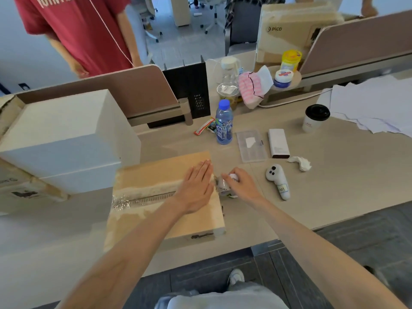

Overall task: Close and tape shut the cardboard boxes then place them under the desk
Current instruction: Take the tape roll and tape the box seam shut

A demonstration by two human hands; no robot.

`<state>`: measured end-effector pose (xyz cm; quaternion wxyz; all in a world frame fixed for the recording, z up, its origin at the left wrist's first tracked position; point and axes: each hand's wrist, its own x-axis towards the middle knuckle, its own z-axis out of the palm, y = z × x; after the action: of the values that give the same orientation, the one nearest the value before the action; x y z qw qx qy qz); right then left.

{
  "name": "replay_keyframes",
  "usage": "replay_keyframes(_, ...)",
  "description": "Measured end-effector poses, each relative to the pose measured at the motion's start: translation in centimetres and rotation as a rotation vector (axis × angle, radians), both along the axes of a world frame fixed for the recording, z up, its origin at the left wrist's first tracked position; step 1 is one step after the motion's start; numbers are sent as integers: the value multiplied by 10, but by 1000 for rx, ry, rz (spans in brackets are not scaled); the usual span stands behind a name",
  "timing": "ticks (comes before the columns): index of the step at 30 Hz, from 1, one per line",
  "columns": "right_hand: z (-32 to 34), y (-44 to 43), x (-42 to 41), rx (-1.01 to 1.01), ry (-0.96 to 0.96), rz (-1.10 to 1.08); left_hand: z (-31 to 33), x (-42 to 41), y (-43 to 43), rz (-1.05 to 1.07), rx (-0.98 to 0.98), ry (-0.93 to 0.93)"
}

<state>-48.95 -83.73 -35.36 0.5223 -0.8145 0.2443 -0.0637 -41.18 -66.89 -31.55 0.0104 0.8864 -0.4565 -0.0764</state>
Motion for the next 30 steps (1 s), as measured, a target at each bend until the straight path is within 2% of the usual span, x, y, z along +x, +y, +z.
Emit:
replay_keyframes(4,0,-13,-12,18,-2,54,7,5,-12,70,-50,38)
replay_keyframes(16,3,-16,-21,18,-1,58,-1,6,-23,216,-27,58)
replay_keyframes(21,4,-15,-23,6,30,96,-5,6,-19,175,-3,33)
replay_keyframes(25,2,-13,-37,34,66,191,-6,-6,-7,62,-3,8)
replay_keyframes(30,-19,1,-54,106,4,174,-5,-14,5,-34,0,-13)
